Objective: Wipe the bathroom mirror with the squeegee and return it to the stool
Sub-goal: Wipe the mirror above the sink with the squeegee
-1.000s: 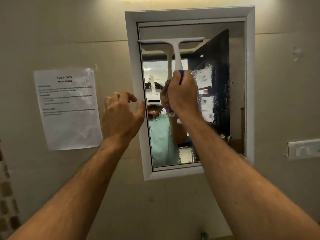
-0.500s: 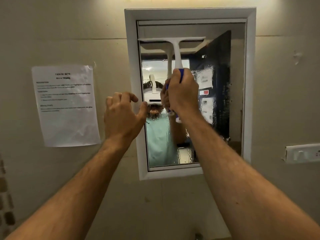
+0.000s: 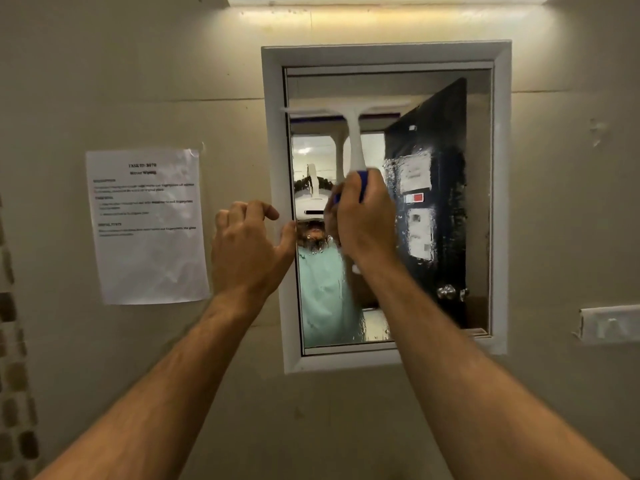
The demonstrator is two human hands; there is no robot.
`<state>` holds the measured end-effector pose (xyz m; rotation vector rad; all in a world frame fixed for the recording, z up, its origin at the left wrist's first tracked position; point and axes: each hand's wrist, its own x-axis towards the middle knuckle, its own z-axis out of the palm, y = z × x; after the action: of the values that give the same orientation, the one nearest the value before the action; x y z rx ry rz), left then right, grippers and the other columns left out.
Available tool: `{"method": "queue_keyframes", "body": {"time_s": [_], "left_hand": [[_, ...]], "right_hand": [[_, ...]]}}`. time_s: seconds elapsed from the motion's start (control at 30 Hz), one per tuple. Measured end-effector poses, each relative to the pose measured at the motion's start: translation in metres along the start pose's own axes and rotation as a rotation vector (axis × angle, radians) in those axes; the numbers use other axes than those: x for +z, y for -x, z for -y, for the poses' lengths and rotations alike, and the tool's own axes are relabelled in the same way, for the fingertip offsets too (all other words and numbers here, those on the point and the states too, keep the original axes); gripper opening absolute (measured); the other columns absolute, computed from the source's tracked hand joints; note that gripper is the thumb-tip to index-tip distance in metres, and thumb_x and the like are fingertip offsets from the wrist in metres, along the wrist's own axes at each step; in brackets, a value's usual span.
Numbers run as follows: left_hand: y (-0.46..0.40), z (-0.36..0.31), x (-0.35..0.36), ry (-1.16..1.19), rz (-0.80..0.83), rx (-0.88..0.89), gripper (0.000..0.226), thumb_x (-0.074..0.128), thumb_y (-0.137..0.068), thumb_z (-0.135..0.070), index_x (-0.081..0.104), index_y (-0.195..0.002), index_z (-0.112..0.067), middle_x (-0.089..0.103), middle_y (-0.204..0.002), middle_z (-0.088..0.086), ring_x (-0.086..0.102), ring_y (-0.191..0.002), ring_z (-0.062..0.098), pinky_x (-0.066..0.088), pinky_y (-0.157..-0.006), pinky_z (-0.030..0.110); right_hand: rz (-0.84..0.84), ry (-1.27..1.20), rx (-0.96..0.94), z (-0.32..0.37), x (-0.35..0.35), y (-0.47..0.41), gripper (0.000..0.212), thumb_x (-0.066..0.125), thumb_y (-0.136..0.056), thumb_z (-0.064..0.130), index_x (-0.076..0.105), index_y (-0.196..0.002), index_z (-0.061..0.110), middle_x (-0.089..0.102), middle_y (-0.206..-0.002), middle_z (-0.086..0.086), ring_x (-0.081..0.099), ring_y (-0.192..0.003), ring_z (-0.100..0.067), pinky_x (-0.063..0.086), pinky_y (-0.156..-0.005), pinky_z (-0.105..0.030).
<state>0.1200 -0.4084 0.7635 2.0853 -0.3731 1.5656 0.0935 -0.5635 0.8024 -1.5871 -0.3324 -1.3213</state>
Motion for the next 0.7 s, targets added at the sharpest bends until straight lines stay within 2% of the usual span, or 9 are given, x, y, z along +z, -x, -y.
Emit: {"method": "queue_keyframes", "body": {"time_s": [0.1,0.2,0.27,0.3,0.37,0.4,0.5,0.6,0.7], "left_hand": [[0.000,-0.002,0.001,-0.001,0.002,-0.006,0.052,0.042,-0.086,-0.064,0.060,-0.109,-0.022,0.057,-0.108,0.002,0.048,-0.105,0.021,0.044,-0.082,0.034],[0.003,-0.003,0.000,-0.002,-0.005,-0.011,0.054,0.040,-0.085,-0.067,0.061,-0.108,-0.022,0.058,-0.107,0.002,0.048,-0.105,0.022,0.044,-0.080,0.035],[0.005,0.000,0.000,-0.007,-0.015,-0.007,0.053,0.041,-0.085,-0.065,0.061,-0.108,-0.021,0.058,-0.106,0.002,0.048,-0.105,0.022,0.041,-0.080,0.033],[0.005,0.001,-0.001,-0.015,-0.016,-0.003,0.051,0.043,-0.085,-0.063,0.061,-0.108,-0.021,0.058,-0.106,0.002,0.048,-0.104,0.021,0.040,-0.080,0.033],[0.004,0.005,-0.002,-0.030,-0.013,0.005,0.045,0.048,-0.086,-0.058,0.061,-0.108,-0.021,0.058,-0.107,0.003,0.047,-0.104,0.021,0.041,-0.081,0.033],[0.003,0.007,-0.002,-0.035,-0.013,0.009,0.043,0.049,-0.087,-0.057,0.061,-0.108,-0.021,0.058,-0.108,0.003,0.047,-0.104,0.021,0.041,-0.081,0.034],[-0.001,0.009,-0.001,-0.039,-0.013,0.014,0.042,0.051,-0.087,-0.055,0.061,-0.109,-0.021,0.058,-0.108,0.003,0.047,-0.104,0.021,0.041,-0.082,0.034],[-0.003,0.008,0.001,-0.038,-0.021,0.001,0.042,0.051,-0.087,-0.056,0.061,-0.109,-0.021,0.058,-0.108,0.003,0.048,-0.105,0.022,0.043,-0.083,0.036],[-0.004,0.006,0.003,-0.033,-0.031,-0.004,0.042,0.051,-0.087,-0.055,0.061,-0.110,-0.021,0.059,-0.109,0.003,0.048,-0.106,0.023,0.042,-0.085,0.036]], "right_hand": [[0.038,-0.073,0.037,0.023,0.005,-0.030,0.024,0.036,-0.099,0.039,0.054,-0.099,0.022,0.065,-0.076,-0.001,0.069,-0.068,-0.018,0.060,-0.063,-0.043],[0.051,-0.052,0.078,0.020,0.007,-0.034,0.026,0.034,-0.098,0.041,0.053,-0.099,0.023,0.067,-0.081,-0.007,0.069,-0.071,-0.029,0.060,-0.067,-0.053],[0.045,-0.038,0.097,0.005,0.008,-0.020,0.029,0.033,-0.099,0.042,0.052,-0.102,0.020,0.067,-0.083,-0.009,0.068,-0.074,-0.029,0.059,-0.067,-0.051],[0.030,-0.010,0.089,-0.004,0.008,-0.011,0.029,0.033,-0.100,0.041,0.052,-0.101,0.020,0.065,-0.082,-0.005,0.066,-0.073,-0.024,0.058,-0.065,-0.044],[0.000,0.046,0.053,-0.019,0.005,0.002,0.024,0.035,-0.102,0.038,0.052,-0.099,0.021,0.059,-0.077,0.006,0.060,-0.069,-0.007,0.049,-0.057,-0.019],[-0.006,0.049,0.043,-0.022,0.004,0.005,0.022,0.036,-0.103,0.036,0.052,-0.099,0.022,0.057,-0.076,0.008,0.058,-0.067,-0.004,0.044,-0.053,-0.013],[-0.012,-0.024,0.023,-0.009,0.003,-0.009,0.024,0.036,-0.102,0.038,0.053,-0.098,0.022,0.059,-0.074,0.006,0.061,-0.061,-0.009,0.052,-0.051,-0.023],[0.002,-0.112,0.015,0.018,0.003,-0.036,0.020,0.035,-0.097,0.043,0.050,-0.090,0.032,0.058,-0.068,0.006,0.058,-0.054,-0.009,0.053,-0.050,-0.029],[0.086,-0.166,0.105,0.020,0.004,-0.049,0.021,0.034,-0.097,0.045,0.049,-0.090,0.032,0.059,-0.073,-0.001,0.060,-0.064,-0.021,0.058,-0.063,-0.048]]}}
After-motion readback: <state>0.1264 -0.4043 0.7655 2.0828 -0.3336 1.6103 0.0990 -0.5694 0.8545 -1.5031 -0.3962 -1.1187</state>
